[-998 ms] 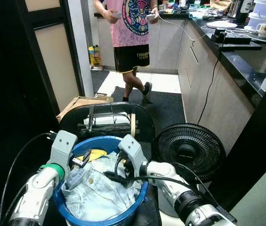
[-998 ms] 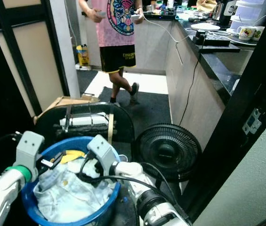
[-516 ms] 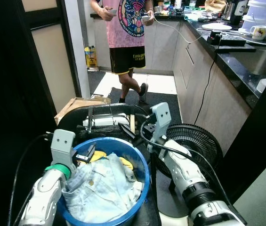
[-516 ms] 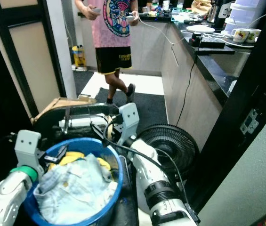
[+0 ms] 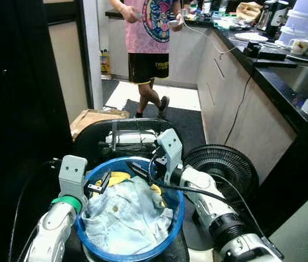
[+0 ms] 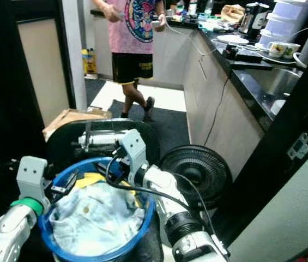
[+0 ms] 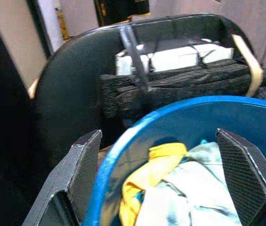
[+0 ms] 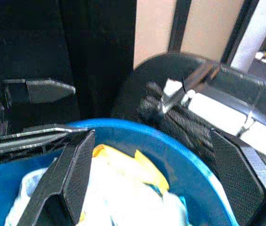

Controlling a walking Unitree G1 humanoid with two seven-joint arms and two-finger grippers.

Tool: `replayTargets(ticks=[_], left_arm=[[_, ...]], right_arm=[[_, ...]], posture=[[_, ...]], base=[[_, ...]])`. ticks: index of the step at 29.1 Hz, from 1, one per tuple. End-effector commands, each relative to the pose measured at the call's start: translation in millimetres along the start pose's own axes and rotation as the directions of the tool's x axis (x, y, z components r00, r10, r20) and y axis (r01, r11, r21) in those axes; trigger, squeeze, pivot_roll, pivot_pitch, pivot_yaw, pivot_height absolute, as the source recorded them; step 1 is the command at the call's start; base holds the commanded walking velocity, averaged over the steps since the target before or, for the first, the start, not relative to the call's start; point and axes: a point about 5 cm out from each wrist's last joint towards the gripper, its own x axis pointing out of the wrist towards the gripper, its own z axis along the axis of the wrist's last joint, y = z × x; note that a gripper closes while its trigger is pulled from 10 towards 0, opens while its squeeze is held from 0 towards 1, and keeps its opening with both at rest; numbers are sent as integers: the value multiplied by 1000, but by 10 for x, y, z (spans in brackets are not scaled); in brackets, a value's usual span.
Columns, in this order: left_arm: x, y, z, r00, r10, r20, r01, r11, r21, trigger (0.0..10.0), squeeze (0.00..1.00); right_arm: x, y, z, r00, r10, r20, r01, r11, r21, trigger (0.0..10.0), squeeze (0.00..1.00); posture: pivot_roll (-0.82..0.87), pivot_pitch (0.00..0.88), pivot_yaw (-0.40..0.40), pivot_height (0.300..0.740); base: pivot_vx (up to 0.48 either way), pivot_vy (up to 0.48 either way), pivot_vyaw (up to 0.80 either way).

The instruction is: Clothes washing

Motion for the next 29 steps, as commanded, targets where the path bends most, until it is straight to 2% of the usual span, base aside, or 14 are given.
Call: replayTargets(ticks=[1, 2, 4, 6, 10, 14, 19, 22, 24, 29], left_arm=[[-32, -10, -39, 1000, -10, -17, 10, 1000, 21, 10000, 0], [-32, -10, -39, 1000, -10, -17, 10, 1000, 21, 10000, 0], [-30, -14, -103, 997, -26, -68, 32, 996, 81, 10000, 0], [-25, -14, -154, 993, -29, -112, 40, 994, 98, 10000, 0], [-19, -16, -161, 992, -30, -119, 42, 995, 95, 10000, 0], [11, 1, -173, 991, -15, -136, 30, 993, 111, 10000, 0], [31, 19, -163, 990, -8, -139, 24, 993, 112, 10000, 0], [98, 105, -124, 988, 9, -152, 9, 993, 120, 10000, 0], [98, 105, -124, 988, 9, -152, 9, 993, 120, 10000, 0], [218, 172, -86, 985, 19, -171, 9, 987, 162, 10000, 0]], right_arm=[[-14, 33, -95, 997, 37, -68, -38, 999, -13, 10000, 0], [-14, 33, -95, 997, 37, -68, -38, 999, -13, 10000, 0], [-41, 77, -262, 977, 80, -196, -96, 993, -73, 10000, 0], [-37, 76, -328, 967, 72, -243, -98, 991, -96, 10000, 0], [-24, 57, -316, 970, 52, -237, -76, 993, -95, 10000, 0], [17, -16, -218, 983, -16, -181, 5, 998, -61, 10000, 0], [26, -29, -196, 985, -23, -173, 14, 998, -56, 10000, 0], [66, -42, -130, 986, -28, -163, 20, 998, -53, 10000, 0], [66, -42, -130, 986, -28, -163, 20, 998, -53, 10000, 0], [137, -74, -37, 987, -41, -156, 31, 997, -68, 10000, 0]], posture=[[-11, 0, -56, 740], [-11, 0, -56, 740], [-11, 6, -63, 740], [-11, 10, -63, 740], [-6, 9, -69, 740], [-3, 17, -80, 740], [-1, 22, -80, 740], [-5, 17, -68, 740], [-5, 17, -68, 740], [10, 0, -81, 740]], base=[[0, 0, 0], [0, 0, 0], [0, 0, 0], [0, 0, 0], [0, 0, 0], [0, 0, 0], [0, 0, 0], [0, 0, 0], [0, 0, 0], [0, 0, 0]])
